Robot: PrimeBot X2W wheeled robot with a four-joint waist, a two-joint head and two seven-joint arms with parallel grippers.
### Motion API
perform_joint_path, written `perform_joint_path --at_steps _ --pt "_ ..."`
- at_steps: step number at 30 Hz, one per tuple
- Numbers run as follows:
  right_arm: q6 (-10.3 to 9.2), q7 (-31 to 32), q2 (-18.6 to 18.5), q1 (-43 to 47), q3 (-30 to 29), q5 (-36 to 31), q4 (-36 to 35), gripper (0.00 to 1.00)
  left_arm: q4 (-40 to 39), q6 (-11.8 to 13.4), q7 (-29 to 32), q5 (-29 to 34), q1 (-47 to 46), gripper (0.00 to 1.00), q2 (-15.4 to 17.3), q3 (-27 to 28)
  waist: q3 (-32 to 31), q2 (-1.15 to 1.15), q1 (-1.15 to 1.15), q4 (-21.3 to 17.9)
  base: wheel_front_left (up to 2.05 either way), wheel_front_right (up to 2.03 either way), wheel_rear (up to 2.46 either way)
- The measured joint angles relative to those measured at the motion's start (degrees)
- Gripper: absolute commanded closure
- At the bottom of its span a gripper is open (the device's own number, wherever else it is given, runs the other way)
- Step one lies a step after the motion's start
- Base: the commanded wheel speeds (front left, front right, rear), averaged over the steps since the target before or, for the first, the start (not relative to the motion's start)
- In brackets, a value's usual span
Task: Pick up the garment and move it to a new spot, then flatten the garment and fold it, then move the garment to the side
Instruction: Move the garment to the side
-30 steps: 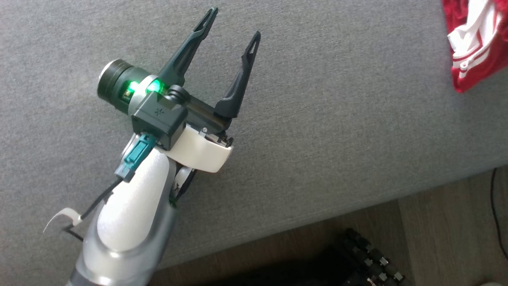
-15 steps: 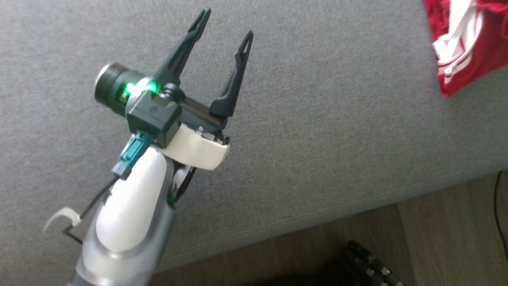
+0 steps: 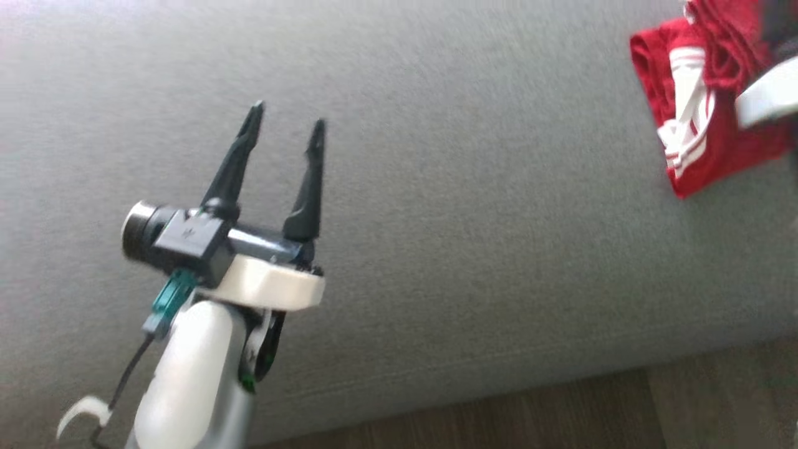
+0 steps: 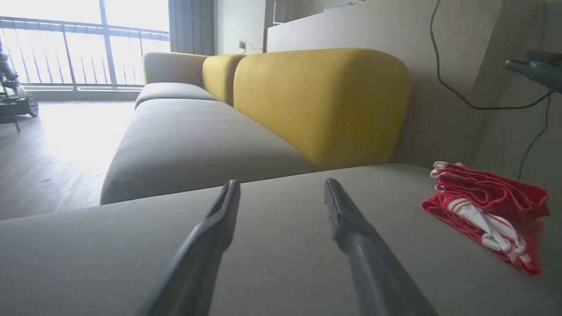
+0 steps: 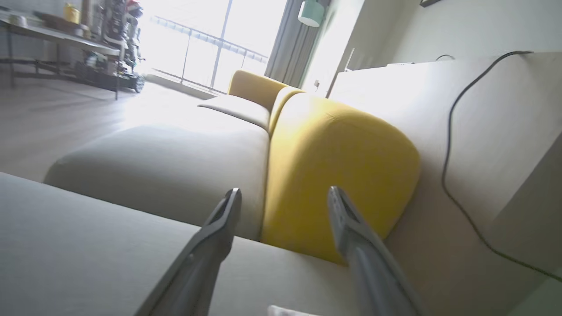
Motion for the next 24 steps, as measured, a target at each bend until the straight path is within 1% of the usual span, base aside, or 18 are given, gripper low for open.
perform_joint_path --at_steps 6,9,13,16,19,21,24 --pt "0.00 -5.0 7.3 12.4 1.7 -0.3 -0.2 0.00 -0.4 2.0 0.0 -0.5 7.1 0.00 0.0 3.5 -6.0 0.00 0.00 4.4 0.00 0.00 0.00" --pt "0.00 -8.8 9.6 17.4 2.2 -2.6 0.7 0.00 -0.3 3.0 0.0 -0.5 10.2 0.00 0.0 4.7 -8.8 0.00 0.00 6.7 0.00 0.00 0.00" --pt "0.00 -11.6 14.1 23.6 -0.8 -4.6 3.2 0.00 -0.3 4.6 0.0 -0.5 13.7 0.00 0.0 5.3 -12.0 0.00 0.00 9.8 0.00 0.00 0.00" --pt "0.00 -12.5 16.1 27.5 -2.8 -6.7 4.2 0.00 -0.2 5.5 0.0 -0.7 16.1 0.00 0.1 5.3 -14.2 0.00 0.00 11.9 0.00 0.00 0.00" --pt "0.00 -12.8 16.9 30.7 -5.0 -7.7 4.1 0.00 0.3 6.1 0.0 -1.1 18.6 0.00 0.1 5.3 -16.3 0.00 -0.01 13.3 0.00 0.00 0.00" --pt "0.00 -12.8 16.9 32.6 -6.1 -7.0 2.7 0.00 0.6 6.1 0.0 -0.8 20.0 0.00 0.1 5.1 -17.3 0.00 -0.01 14.1 0.00 0.00 0.00" --pt "0.00 -12.8 17.0 35.0 -6.2 -5.6 1.0 0.00 0.7 6.1 0.0 -0.5 20.6 0.00 0.1 4.8 -18.1 0.00 -0.01 15.2 0.00 0.00 0.00"
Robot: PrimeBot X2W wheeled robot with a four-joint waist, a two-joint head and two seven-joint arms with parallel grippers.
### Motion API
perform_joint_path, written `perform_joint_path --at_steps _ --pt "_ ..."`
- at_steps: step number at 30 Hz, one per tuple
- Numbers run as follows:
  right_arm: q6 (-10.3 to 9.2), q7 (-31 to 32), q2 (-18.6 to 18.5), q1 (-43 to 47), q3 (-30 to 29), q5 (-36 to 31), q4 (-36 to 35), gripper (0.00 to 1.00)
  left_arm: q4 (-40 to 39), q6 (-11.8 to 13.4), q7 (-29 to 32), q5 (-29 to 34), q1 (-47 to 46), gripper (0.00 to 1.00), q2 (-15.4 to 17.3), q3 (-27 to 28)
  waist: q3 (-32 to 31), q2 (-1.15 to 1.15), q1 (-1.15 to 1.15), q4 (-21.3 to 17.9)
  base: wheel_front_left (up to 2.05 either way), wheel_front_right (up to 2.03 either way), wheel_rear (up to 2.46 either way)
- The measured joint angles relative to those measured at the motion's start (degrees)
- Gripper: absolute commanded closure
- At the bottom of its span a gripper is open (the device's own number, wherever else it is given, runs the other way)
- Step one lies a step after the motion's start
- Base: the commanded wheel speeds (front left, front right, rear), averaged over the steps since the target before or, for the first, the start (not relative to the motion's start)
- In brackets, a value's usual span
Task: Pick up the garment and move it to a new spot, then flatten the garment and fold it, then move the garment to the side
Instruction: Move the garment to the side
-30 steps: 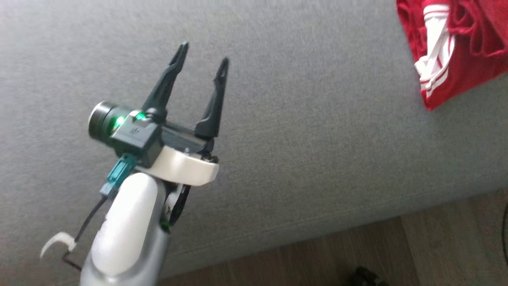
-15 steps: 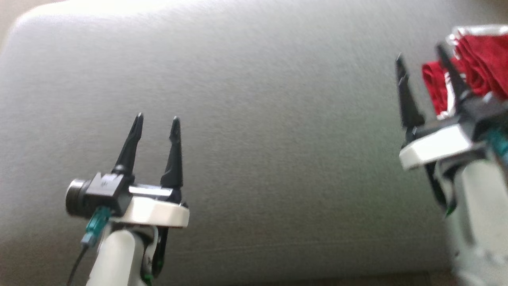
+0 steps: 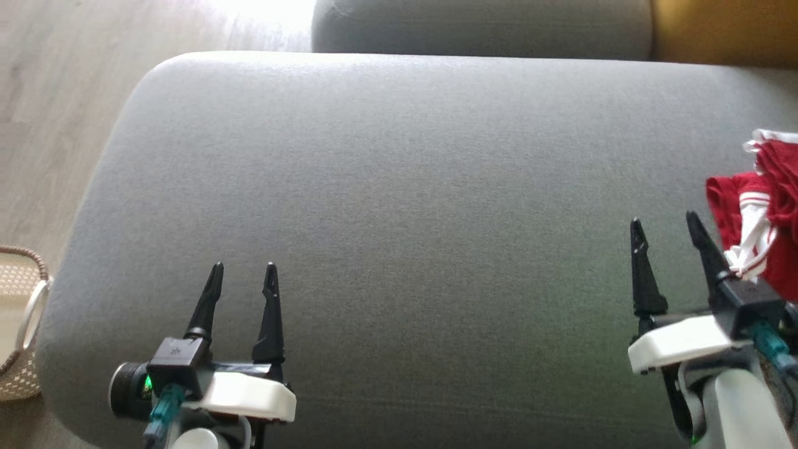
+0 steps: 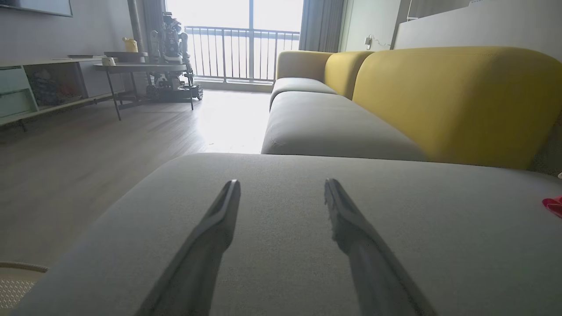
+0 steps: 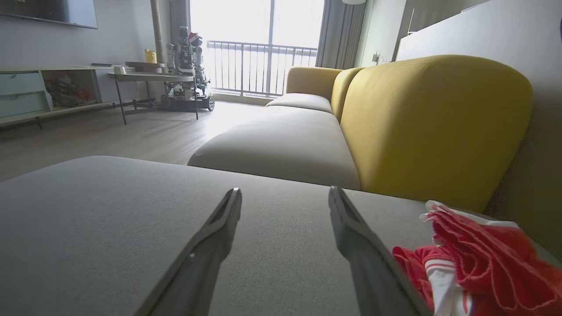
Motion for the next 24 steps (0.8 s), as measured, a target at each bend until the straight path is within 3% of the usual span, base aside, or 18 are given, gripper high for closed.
perform_joint_path --at_steps 24 --pt "0.00 0.0 0.3 2.2 -1.1 1.0 -2.2 0.00 -0.3 0.4 0.0 0.1 0.0 0.00 0.0 -0.7 -1.0 0.00 0.00 -2.3 0.00 0.00 0.00"
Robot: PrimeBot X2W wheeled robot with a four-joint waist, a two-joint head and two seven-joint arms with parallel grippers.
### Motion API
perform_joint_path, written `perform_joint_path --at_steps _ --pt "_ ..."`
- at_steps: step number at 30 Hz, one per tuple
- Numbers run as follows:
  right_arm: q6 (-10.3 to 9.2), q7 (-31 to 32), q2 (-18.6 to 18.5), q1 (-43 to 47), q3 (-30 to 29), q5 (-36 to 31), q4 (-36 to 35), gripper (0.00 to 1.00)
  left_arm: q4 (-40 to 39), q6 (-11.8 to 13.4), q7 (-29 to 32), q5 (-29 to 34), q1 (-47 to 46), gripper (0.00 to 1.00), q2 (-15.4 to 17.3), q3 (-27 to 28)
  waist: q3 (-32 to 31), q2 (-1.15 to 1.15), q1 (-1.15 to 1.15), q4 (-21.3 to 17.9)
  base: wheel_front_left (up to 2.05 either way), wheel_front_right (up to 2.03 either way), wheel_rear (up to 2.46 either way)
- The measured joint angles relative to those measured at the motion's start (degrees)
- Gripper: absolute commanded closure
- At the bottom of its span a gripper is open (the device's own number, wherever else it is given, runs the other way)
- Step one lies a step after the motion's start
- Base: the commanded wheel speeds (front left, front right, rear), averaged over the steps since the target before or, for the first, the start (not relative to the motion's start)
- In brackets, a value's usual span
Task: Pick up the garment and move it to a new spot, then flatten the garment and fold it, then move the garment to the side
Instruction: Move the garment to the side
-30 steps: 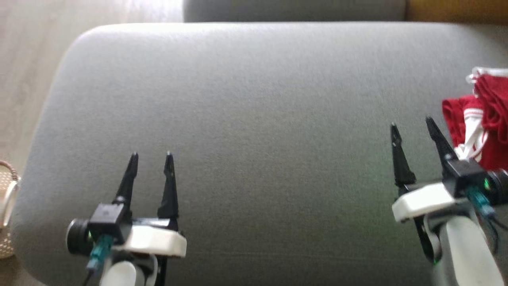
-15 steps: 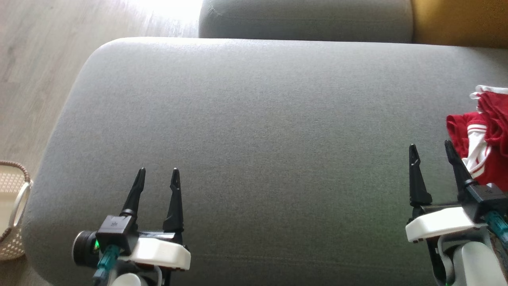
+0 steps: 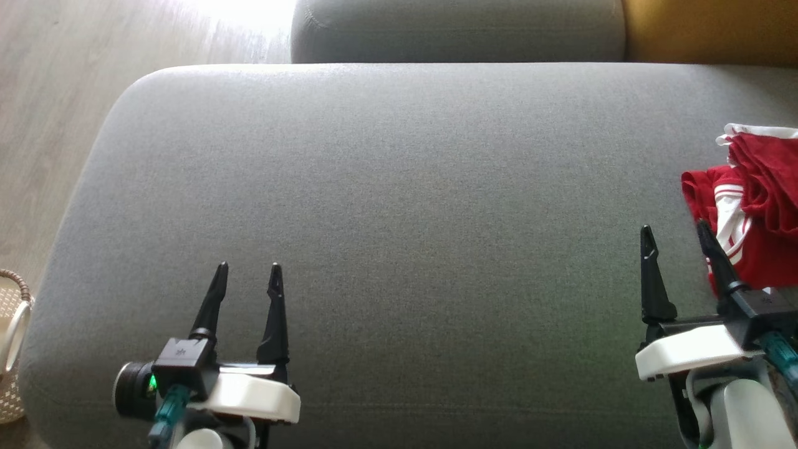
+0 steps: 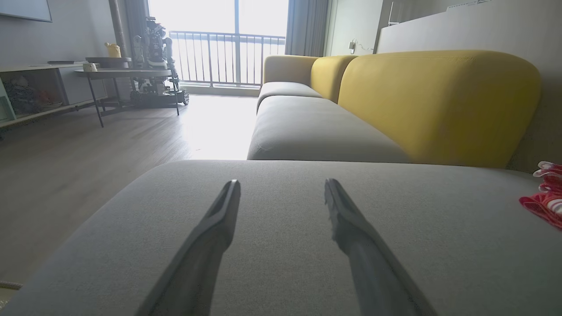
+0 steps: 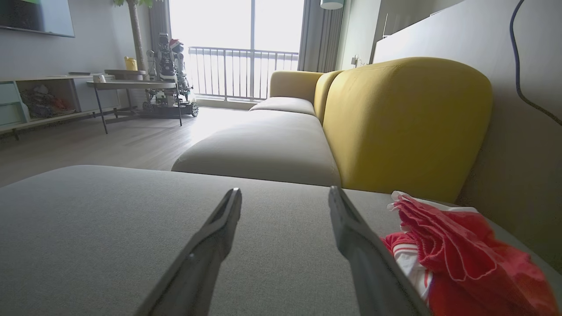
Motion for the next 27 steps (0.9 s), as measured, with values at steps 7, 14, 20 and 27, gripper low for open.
perform_joint_path --at_steps 7,14,20,27 --pt "0.00 0.0 0.0 0.0 0.2 2.9 0.5 0.00 0.0 0.5 0.0 0.0 0.0 0.00 0.0 -0.8 0.4 0.00 0.00 -0.5 0.00 0.00 0.00" --pt "0.00 0.0 0.0 0.0 0.6 7.0 3.0 0.00 0.1 1.0 0.0 0.0 -0.1 0.00 0.0 -0.8 0.7 0.00 0.00 -0.7 0.00 0.00 0.00" --pt "0.00 0.0 0.0 0.0 0.5 6.9 3.0 0.00 0.9 1.1 0.0 0.0 -0.2 0.00 0.0 -0.8 0.8 0.00 0.00 -0.9 0.00 0.00 0.00" --pt "0.00 0.0 0.0 0.0 -0.2 6.9 3.0 0.00 1.2 2.0 0.0 0.1 -0.2 0.00 0.0 -0.9 0.7 0.00 0.00 -1.1 0.00 0.00 0.00"
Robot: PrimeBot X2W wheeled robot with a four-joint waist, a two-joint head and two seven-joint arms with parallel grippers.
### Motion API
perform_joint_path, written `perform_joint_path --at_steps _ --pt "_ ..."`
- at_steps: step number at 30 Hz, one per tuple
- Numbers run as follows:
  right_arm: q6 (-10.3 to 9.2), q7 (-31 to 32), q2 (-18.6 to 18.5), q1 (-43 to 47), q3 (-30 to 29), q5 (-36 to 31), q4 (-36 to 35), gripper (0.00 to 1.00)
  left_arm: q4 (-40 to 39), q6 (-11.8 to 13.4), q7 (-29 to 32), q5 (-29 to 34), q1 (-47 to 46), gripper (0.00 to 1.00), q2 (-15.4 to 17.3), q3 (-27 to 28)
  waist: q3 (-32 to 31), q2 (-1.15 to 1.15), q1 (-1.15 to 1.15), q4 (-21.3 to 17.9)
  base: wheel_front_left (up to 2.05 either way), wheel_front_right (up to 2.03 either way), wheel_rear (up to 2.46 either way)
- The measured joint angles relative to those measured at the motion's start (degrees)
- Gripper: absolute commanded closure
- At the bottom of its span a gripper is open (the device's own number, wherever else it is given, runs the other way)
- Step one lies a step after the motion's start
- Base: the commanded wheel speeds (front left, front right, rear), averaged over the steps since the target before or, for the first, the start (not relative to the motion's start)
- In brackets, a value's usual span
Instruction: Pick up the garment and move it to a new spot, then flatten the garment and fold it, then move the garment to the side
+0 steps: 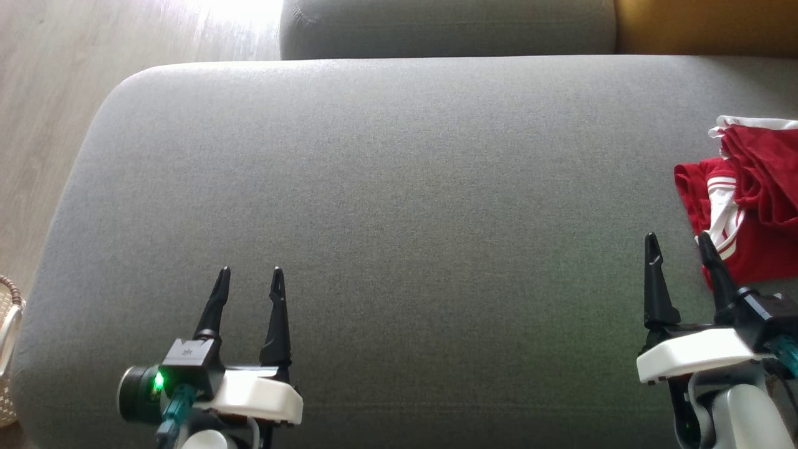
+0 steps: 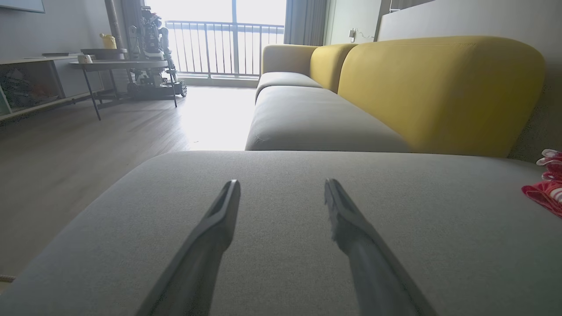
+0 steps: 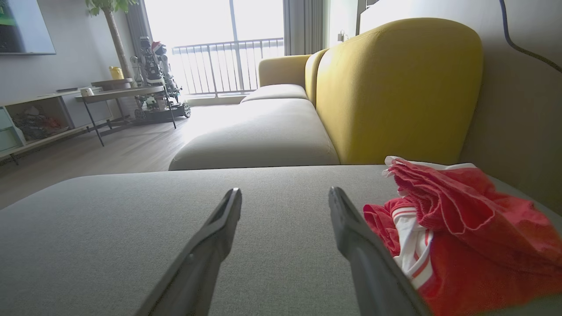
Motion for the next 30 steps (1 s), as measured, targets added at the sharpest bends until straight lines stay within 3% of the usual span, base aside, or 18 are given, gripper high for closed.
perform_joint_path --at_steps 10,15,29,30 --pt "0.00 0.0 0.0 0.0 0.0 -0.5 0.0 0.00 1.5 -1.6 0.0 -2.5 -0.1 0.00 0.0 0.1 -0.1 0.00 0.00 -0.1 0.00 0.00 0.00" --pt "0.00 0.0 0.0 0.0 0.0 -0.8 0.0 0.00 2.1 -5.1 0.0 -3.6 -0.1 0.00 0.0 0.5 -0.2 0.00 0.00 0.1 0.00 0.00 0.00" --pt "0.00 0.0 0.0 0.0 0.3 -0.8 0.0 0.00 0.0 -6.1 0.0 -6.4 0.1 0.00 0.0 2.2 0.2 0.00 0.00 0.6 0.00 0.00 0.00" --pt "0.00 0.0 0.0 0.0 0.3 -0.8 0.3 1.00 0.3 -6.1 0.0 -6.6 0.1 1.00 0.0 2.1 0.2 0.00 0.00 0.6 0.00 0.00 0.00"
